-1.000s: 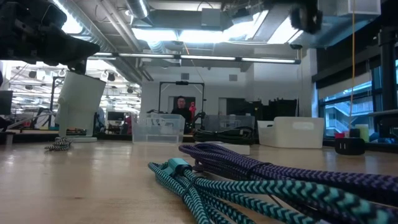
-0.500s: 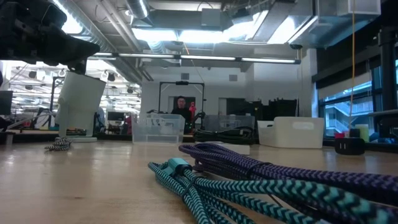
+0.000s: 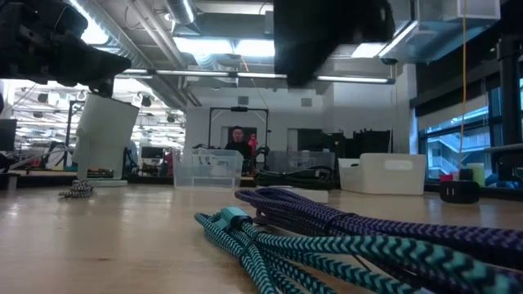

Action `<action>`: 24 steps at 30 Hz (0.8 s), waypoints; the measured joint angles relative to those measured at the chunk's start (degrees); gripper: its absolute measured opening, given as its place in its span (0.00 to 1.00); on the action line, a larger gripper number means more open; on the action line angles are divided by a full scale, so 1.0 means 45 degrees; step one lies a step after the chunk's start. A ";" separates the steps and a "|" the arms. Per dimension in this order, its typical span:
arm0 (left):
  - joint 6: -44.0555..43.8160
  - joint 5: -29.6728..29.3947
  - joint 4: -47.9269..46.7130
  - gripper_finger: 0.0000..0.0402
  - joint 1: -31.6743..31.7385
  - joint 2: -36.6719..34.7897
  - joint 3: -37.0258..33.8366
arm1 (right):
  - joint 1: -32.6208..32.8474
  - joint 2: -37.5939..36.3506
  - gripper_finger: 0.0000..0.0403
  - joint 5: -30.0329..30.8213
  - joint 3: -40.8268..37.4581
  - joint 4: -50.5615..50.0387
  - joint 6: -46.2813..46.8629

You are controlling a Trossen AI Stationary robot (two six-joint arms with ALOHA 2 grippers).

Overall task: Pick and place items into bin
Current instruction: Put the violet charger cable into the white bin

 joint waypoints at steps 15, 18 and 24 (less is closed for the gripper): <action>0.0000 -0.0002 0.0002 0.01 0.0000 0.0002 0.0000 | 0.0132 0.2125 0.51 -0.0706 -0.0007 0.0573 0.1374; 0.0003 -0.0002 0.0000 0.01 0.0000 0.0002 0.0000 | 0.0132 0.2310 0.51 -0.0865 0.0015 0.0544 0.1350; 0.0005 0.0002 0.0000 0.01 -0.0002 0.0002 0.0000 | 0.0122 0.2408 0.35 -0.1108 0.0037 0.0317 0.1222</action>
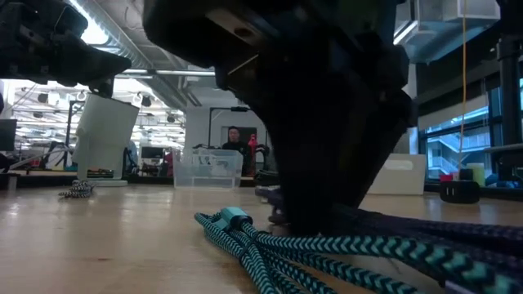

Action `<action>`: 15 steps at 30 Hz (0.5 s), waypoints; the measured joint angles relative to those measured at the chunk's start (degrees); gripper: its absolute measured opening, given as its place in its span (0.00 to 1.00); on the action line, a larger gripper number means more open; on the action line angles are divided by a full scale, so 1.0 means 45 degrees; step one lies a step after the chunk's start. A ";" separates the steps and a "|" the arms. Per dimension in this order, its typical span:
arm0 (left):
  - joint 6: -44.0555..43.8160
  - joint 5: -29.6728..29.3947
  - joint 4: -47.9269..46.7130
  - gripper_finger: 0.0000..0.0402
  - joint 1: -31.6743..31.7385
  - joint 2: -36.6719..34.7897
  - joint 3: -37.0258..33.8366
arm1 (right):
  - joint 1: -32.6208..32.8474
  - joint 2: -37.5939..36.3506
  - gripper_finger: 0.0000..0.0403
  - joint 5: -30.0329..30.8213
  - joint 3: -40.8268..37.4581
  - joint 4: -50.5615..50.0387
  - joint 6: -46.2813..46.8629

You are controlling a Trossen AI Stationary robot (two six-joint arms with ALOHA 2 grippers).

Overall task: Pick and place items into bin
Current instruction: Put the violet charger cable into the white bin

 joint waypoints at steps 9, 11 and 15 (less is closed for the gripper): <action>-0.0001 -0.0005 0.0002 0.01 0.0002 -0.0001 0.0000 | 0.0038 -0.0241 0.06 -0.0158 -0.0024 -0.0475 -0.1518; 0.0000 0.0000 0.0002 0.01 0.0002 0.0000 0.0000 | 0.0131 -0.0419 0.06 -0.0240 -0.0024 -0.0536 -0.1769; 0.0000 -0.0004 0.0002 0.01 -0.0001 0.0000 0.0000 | 0.0422 -0.1119 0.04 0.0648 -0.0026 -0.1405 -0.2294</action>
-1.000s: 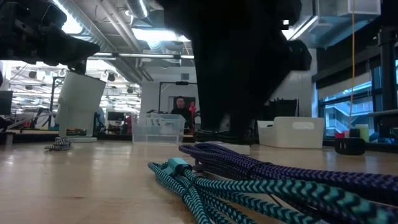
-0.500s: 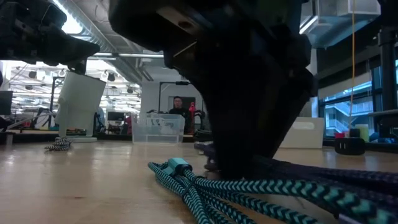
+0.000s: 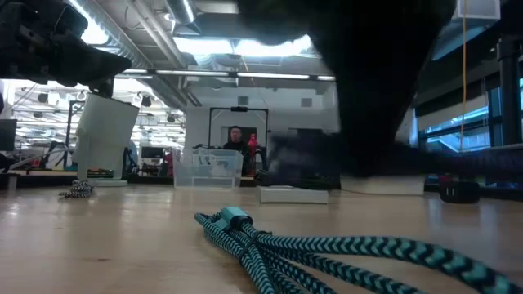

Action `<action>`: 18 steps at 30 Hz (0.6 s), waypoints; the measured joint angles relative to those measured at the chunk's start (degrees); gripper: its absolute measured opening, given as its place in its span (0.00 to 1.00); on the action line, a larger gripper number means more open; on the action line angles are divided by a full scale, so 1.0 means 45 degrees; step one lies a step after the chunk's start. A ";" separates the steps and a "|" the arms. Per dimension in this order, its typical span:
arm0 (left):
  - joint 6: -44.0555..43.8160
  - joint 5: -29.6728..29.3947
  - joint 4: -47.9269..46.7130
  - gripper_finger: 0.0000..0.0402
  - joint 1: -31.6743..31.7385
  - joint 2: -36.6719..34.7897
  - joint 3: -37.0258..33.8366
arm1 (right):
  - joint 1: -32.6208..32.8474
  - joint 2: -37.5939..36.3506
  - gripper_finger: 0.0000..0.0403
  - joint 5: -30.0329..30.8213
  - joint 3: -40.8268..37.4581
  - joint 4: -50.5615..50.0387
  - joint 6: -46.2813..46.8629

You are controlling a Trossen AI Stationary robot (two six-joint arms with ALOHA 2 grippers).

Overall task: Pick and place items into bin
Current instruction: Put the violet charger cable into the white bin

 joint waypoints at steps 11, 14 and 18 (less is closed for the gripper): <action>0.0000 -0.0001 -0.0003 0.01 0.0004 0.0000 0.0000 | 0.0336 -0.1550 0.04 0.1864 -0.0042 -0.1935 -0.0852; -0.0002 -0.0001 0.0000 0.01 0.0001 0.0000 0.0000 | 0.0337 -0.1676 0.04 0.2224 -0.0064 -0.2459 -0.0928; -0.0001 0.0002 0.0001 0.01 0.0000 -0.0005 0.0000 | 0.0302 -0.2189 0.04 0.2245 -0.1118 -0.2240 -0.0824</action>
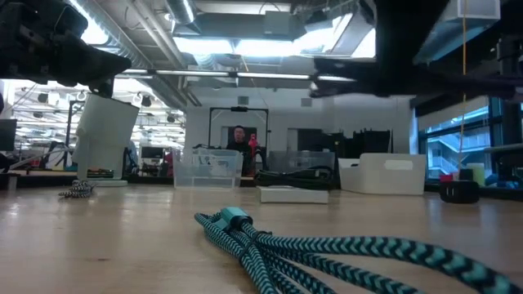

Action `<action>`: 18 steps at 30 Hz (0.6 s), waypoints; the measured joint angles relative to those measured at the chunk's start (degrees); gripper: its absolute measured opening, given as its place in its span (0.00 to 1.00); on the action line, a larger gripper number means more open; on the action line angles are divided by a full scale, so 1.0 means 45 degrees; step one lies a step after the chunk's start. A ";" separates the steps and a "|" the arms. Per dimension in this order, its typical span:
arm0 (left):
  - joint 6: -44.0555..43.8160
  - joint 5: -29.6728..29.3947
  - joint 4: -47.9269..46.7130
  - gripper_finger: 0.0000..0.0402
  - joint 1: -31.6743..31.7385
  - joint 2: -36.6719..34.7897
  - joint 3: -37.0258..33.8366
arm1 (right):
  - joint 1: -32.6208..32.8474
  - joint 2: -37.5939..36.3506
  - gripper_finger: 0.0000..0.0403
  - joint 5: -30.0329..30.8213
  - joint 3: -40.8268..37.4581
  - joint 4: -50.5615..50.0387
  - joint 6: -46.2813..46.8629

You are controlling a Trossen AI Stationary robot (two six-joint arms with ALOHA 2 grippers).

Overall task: Pick and place items into bin
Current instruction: Put the violet charger cable into the white bin

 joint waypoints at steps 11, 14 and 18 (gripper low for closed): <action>-0.0004 -0.0001 -0.0001 0.01 0.0004 0.0003 0.0000 | -0.0969 -0.5011 0.04 -0.0268 -0.6309 0.4297 0.1798; -0.0003 0.0001 -0.0001 0.01 0.0004 0.0004 -0.0001 | -0.1473 -0.6399 0.04 -0.0449 -0.7535 0.5279 0.1785; -0.0004 0.0001 -0.0001 0.01 0.0003 0.0004 0.0000 | -0.2050 -0.7980 0.04 -0.0452 -0.8546 0.6024 0.1178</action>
